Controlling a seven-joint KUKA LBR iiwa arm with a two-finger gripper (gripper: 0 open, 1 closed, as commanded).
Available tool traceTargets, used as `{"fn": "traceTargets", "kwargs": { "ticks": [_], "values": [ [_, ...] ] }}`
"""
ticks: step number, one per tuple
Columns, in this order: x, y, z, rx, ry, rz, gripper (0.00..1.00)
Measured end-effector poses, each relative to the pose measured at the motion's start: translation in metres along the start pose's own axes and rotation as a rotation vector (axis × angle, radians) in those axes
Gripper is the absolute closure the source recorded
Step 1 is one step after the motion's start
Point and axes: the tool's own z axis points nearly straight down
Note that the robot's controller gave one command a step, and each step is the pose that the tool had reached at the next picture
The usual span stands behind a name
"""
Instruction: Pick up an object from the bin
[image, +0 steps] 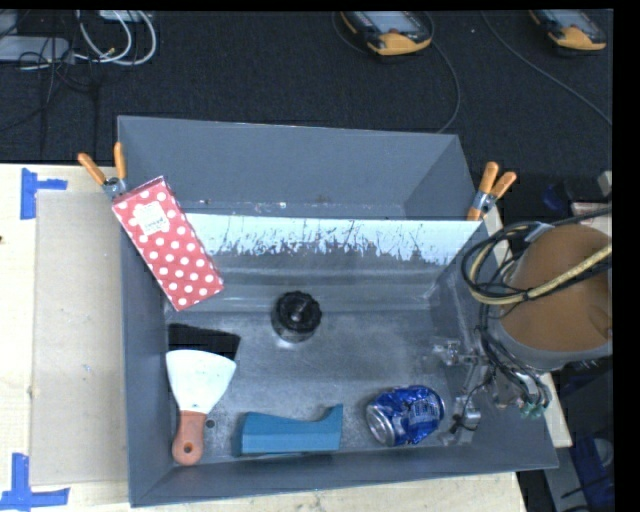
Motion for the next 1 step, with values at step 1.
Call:
{"fn": "traceTargets", "kwargs": {
  "ticks": [1],
  "values": [
    [-0.0016, 0.0003, -0.0042, 0.001, -0.007, -0.004, 0.00]
  ]
}}
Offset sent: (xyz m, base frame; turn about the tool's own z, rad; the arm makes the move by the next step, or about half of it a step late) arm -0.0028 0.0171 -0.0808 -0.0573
